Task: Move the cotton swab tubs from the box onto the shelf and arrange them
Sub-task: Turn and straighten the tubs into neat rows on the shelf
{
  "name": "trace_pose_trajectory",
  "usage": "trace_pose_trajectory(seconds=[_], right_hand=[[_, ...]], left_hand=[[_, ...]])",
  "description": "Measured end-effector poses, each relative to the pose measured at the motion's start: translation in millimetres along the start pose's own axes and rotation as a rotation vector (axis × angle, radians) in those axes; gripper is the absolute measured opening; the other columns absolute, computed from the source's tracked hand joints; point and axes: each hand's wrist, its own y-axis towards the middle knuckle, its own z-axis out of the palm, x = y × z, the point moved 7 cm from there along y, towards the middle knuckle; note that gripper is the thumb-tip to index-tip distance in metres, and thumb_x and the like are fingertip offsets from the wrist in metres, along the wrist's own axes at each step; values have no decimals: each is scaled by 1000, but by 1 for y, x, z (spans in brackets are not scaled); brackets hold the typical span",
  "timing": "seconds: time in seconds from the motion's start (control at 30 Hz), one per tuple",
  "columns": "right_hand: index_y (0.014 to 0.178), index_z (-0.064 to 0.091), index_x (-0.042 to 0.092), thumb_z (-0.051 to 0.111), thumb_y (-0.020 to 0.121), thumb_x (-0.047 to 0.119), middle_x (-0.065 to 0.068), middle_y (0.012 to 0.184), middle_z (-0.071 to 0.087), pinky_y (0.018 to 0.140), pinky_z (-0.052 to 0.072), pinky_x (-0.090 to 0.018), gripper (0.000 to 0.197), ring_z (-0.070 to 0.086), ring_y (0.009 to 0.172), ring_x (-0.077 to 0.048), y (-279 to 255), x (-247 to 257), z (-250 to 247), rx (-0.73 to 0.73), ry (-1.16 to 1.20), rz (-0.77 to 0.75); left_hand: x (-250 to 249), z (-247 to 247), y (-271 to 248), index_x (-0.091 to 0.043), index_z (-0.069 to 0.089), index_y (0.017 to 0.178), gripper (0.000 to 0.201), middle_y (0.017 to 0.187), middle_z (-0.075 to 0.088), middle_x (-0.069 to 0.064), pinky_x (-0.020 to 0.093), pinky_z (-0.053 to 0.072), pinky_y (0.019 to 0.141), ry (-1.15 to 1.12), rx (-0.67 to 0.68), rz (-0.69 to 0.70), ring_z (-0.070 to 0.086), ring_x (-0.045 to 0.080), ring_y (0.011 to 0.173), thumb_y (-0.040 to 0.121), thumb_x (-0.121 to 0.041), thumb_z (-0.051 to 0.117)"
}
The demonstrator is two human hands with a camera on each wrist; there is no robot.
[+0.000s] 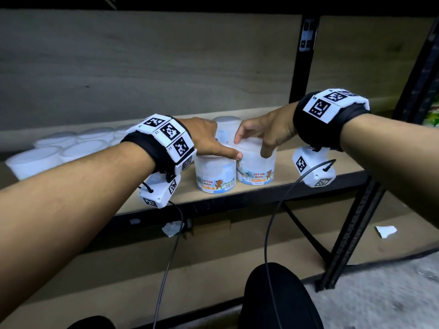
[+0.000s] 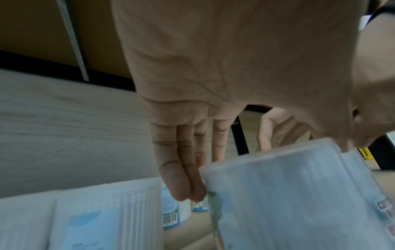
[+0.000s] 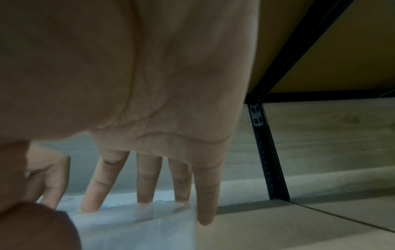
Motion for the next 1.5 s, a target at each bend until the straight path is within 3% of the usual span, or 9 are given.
trace_pose_trajectory(seconds=[0.13,0.23,0.3,0.37,0.57,0.77,1.07,1.27,1.5], right_hand=[[121,55,47,75,80,28,8,142,49,108,44,-43,50,45,131,-20,2,-1,-2,-47,89,14],[114,63,48,77,76,48,8,138,51,98,51,-44,41,47,128,-19,1,-1,-16,-170,123,35],[110,67,42,79,76,48,5,133,55,91,56,-43,37,54,121,-23,2,-3,-22,-204,141,60],[107,68,38,80,75,50,3,127,57,87,58,-42,36,61,110,-26,2,-3,-22,-179,113,93],[108,69,34,82,73,49,5,121,60,85,60,-42,41,62,106,-24,4,0,-15,-140,-17,101],[110,68,35,82,74,46,4,119,61,86,59,-40,41,62,105,-23,2,-1,-15,-154,-18,101],[111,67,37,84,75,35,3,120,61,87,59,-38,39,61,110,-22,-1,-4,-15,-152,20,64],[116,65,36,82,79,31,5,120,63,82,54,-29,41,58,108,-15,-2,-5,-14,-145,29,32],[117,64,35,81,80,32,6,118,63,80,52,-27,41,59,106,-15,-1,-6,-13,-155,23,25]], left_hand=[[2,0,0,-27,52,96,64,84,54,-8,25,37,58,14,8,17,50,5,63,70,-85,51],[7,5,4,-29,46,136,87,128,54,-9,31,42,91,-55,81,78,58,12,101,70,-85,52],[7,7,1,-38,42,142,85,138,49,-17,30,35,106,-152,135,134,49,11,124,69,-76,63],[8,7,-2,-43,45,139,80,134,51,-19,31,35,110,-176,159,158,50,9,125,65,-67,65],[6,7,-5,-45,49,135,69,133,52,-18,30,37,109,-114,166,173,51,9,119,68,-50,59],[5,1,-3,-43,52,135,51,98,52,-25,25,37,100,-100,102,157,51,8,110,85,-46,65],[7,4,2,-33,60,122,56,122,60,-10,27,46,78,-93,42,97,55,1,74,78,-68,63],[7,6,8,-31,60,120,64,121,59,-5,32,53,83,-68,49,73,61,17,99,73,-73,62],[7,7,5,-31,60,119,68,119,59,-6,32,58,79,-99,63,50,70,19,86,69,-77,62]])
